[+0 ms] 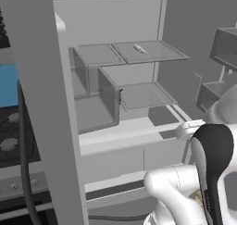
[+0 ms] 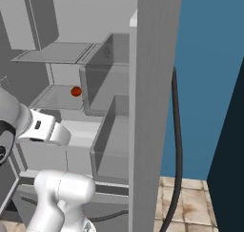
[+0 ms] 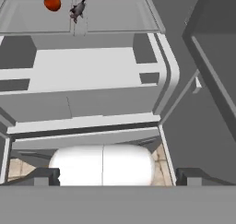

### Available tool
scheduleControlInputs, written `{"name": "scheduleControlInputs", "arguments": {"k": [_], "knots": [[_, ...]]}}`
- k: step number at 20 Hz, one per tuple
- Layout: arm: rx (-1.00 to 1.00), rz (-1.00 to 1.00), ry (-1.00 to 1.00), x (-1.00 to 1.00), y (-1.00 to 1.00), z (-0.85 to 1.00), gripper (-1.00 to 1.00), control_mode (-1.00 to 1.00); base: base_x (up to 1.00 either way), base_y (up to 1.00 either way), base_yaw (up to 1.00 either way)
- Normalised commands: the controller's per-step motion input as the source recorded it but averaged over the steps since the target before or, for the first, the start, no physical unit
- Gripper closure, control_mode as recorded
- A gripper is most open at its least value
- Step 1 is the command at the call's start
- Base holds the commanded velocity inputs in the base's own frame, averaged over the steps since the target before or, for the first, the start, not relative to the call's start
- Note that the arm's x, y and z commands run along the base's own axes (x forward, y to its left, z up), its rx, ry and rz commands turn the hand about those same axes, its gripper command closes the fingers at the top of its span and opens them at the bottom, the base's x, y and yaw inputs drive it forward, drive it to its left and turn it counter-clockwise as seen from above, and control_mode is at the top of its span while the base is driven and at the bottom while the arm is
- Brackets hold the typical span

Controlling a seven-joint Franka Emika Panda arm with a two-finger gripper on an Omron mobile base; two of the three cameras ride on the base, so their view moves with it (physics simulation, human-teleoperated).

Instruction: Place one tomato and one fish in each tupperware on the nearby counter, to pack two identical lunches.

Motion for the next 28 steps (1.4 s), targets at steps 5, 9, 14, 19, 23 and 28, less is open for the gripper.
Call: {"name": "scheduleControlInputs", "arguments": {"k": [5,9,14,19,23,28], "knots": [[0.0,0.0,0.01,0.44,0.0,0.37,-1.0,-1.0,0.0,0.0,0.0],[0.0,0.0,0.0,0.4,0.0,0.71,-1.0,-1.0,0.0,0.0,0.0],[0.0,0.0,0.0,0.55,0.02,0.67,-1.0,-1.0,0.0,0.0,0.0],[0.0,0.0,0.1,0.97,0.07,0.16,-1.0,-1.0,0.0,0.0,0.0],[0.0,0.0,0.04,0.96,0.13,-0.01,-1.0,-1.0,0.0,0.0,0.0],[0.0,0.0,-0.07,0.75,0.12,-0.02,-1.0,-1.0,0.0,0.0,0.0]]}}
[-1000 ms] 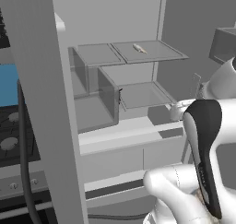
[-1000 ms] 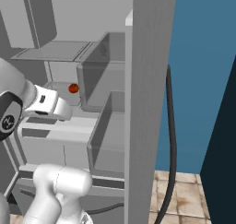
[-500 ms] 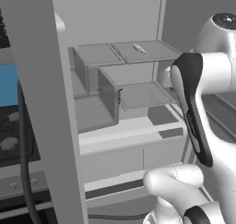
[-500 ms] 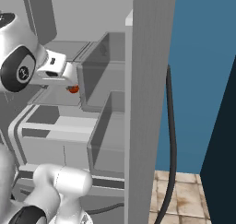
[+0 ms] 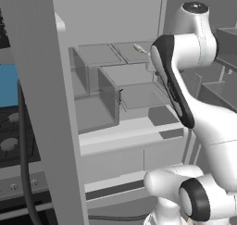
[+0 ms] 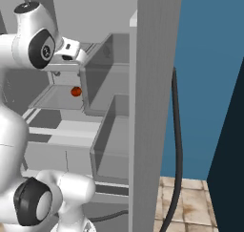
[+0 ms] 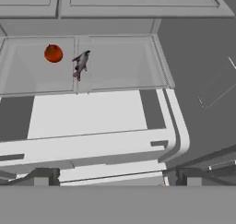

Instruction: Place one tomato and one fish in each tupperware on the nearby counter, to pack two identical lunches.

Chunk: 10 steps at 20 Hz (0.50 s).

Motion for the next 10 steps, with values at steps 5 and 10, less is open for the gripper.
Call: {"name": "scheduleControlInputs", "arguments": {"k": [5,10], "knots": [[0.0,0.0,-0.06,0.74,0.05,0.0,-1.0,-1.0,0.0,0.0,0.0],[0.0,0.0,-0.02,0.71,0.0,0.0,-1.0,-1.0,0.0,0.0,0.0]]}}
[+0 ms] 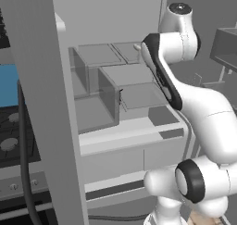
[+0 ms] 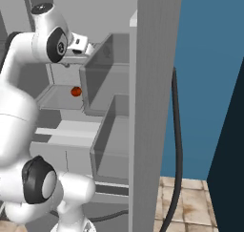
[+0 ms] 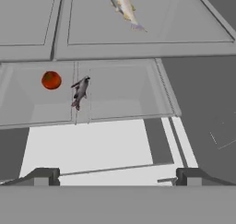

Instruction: Place one tomato and one fish in each tupperware on the nearby counter, to pack two identical lunches.

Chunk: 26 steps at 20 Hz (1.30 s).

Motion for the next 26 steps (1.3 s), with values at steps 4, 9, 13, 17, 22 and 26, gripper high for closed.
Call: {"name": "scheduleControlInputs", "arguments": {"k": [4,9,13,17,22,26], "knots": [[0.0,0.0,0.0,0.7,0.0,0.0,-1.0,-1.0,0.0,0.0,0.0],[0.0,0.0,0.0,0.72,0.0,0.0,-1.0,-1.0,0.0,0.0,0.0],[0.0,0.0,0.0,0.58,-0.01,0.0,-1.0,-1.0,0.0,0.0,0.0],[-0.02,0.0,-0.01,0.42,-0.13,-0.03,-1.0,-1.0,0.0,0.0,0.0],[-0.02,-0.02,0.0,0.37,-0.24,-0.07,-1.0,-1.0,0.0,0.0,0.0],[-0.01,0.0,0.0,0.58,-0.14,-0.08,-1.0,-1.0,0.0,0.0,0.0]]}}
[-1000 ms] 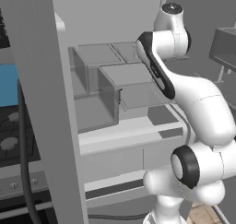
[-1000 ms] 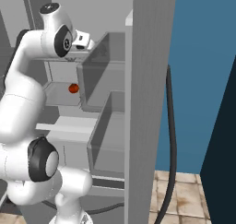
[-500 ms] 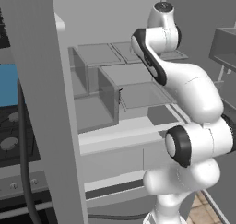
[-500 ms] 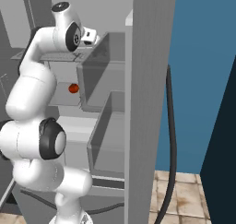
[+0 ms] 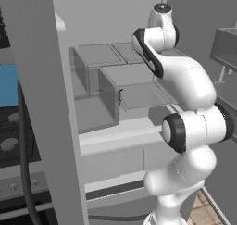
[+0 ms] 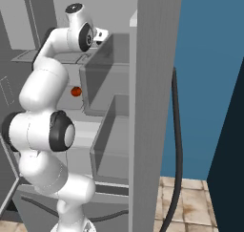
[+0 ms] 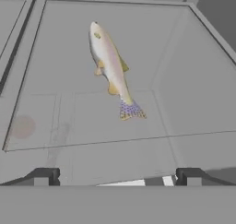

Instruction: Place one tomato and one fish in each tupperware on the nearby counter, to pack two identical lunches.

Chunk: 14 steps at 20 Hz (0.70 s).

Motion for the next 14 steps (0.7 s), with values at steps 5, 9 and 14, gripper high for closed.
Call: {"name": "scheduleControlInputs", "arguments": {"k": [5,9,14], "knots": [[0.0,0.0,0.0,0.73,-0.02,-0.09,-1.0,-1.0,0.0,0.0,0.0],[0.0,0.0,0.0,0.72,0.0,-0.02,-1.0,-1.0,0.0,0.0,0.0],[0.0,0.0,0.0,0.7,0.0,0.0,-1.0,-1.0,0.0,0.0,0.0]]}}
